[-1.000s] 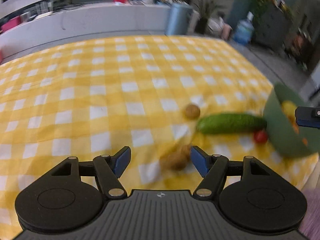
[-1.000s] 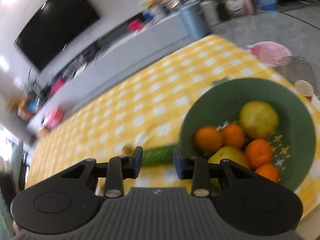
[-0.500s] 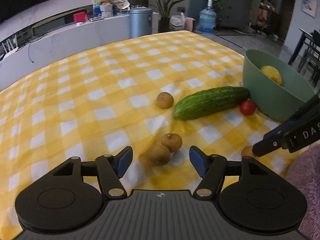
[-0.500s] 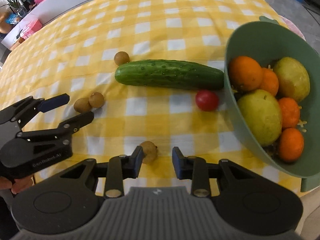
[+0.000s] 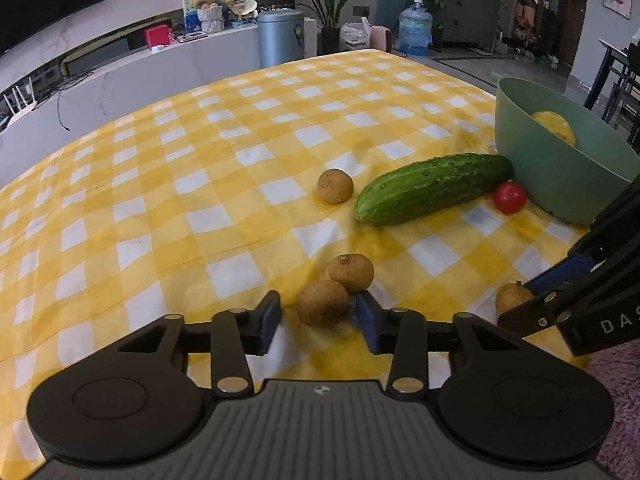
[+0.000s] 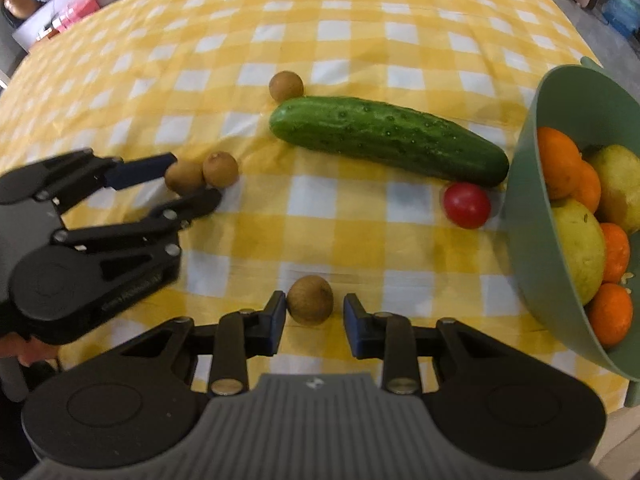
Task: Organize fruits
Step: 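Grasp a small brown kiwi with the left tool while the right tool grasps another, then carry both kiwis over the colander and open both tools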
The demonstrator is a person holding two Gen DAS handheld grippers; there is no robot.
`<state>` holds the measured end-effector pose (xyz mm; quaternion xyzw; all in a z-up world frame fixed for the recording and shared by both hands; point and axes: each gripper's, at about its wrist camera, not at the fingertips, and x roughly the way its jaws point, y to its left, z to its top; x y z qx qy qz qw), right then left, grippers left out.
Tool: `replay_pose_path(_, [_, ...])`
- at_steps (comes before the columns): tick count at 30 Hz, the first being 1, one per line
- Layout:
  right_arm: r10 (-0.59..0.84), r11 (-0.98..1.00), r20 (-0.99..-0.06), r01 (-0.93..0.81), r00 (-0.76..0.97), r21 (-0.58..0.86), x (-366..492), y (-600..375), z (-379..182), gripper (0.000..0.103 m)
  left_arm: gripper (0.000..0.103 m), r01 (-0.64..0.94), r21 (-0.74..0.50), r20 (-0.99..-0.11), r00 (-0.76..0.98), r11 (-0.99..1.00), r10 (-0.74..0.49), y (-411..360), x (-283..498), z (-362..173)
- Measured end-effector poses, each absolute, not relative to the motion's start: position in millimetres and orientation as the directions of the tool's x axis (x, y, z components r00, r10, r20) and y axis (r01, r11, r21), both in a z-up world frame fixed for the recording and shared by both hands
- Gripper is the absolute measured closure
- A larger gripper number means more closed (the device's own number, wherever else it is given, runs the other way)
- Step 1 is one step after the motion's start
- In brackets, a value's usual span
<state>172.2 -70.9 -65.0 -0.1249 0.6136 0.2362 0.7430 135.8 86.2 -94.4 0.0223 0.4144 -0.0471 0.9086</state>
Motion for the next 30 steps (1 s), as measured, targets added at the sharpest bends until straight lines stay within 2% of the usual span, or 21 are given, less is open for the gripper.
replay_pose_path(2, [0.201,0.861,-0.968,-0.498,0.153,0.101,172,-72,-63,0.081,0.064,0.094,-0.013,-0.755,0.652,0.995,-0.072,89,136,-94])
replay_pose_path(4, [0.181,0.870,-0.966,-0.488,0.184,0.070,173,-75,-61,0.081,0.072,0.083,-0.017,-0.754,0.653,0.996,-0.068,90,137,-93])
replay_pose_path(15, [0.271,0.910,-0.912,-0.391,0.307,0.139,188,-108,-37,0.081,0.072,0.067,-0.029,-0.743,0.666,0.997,-0.066,91,135,-91])
replay_pose_path(20, [0.366,0.911,-0.845,-0.334,0.391,0.240,189,-127,-15,0.081,0.072,0.049,-0.050,-0.718,0.693,0.998,-0.070,94,131,-82])
replay_pose_path(25, [0.362,0.932,-0.763,-0.196,0.535,0.305,187,-174,15,0.081,0.072,0.041,-0.081,-0.664,0.743,0.996,-0.085,93,124,-64])
replay_pose_path(30, [0.207,0.918,-0.694,0.109,0.689,0.382,180,-247,28,0.081,0.072,0.082,-0.175,-0.580,0.797,0.981,-0.169,84,120,-37])
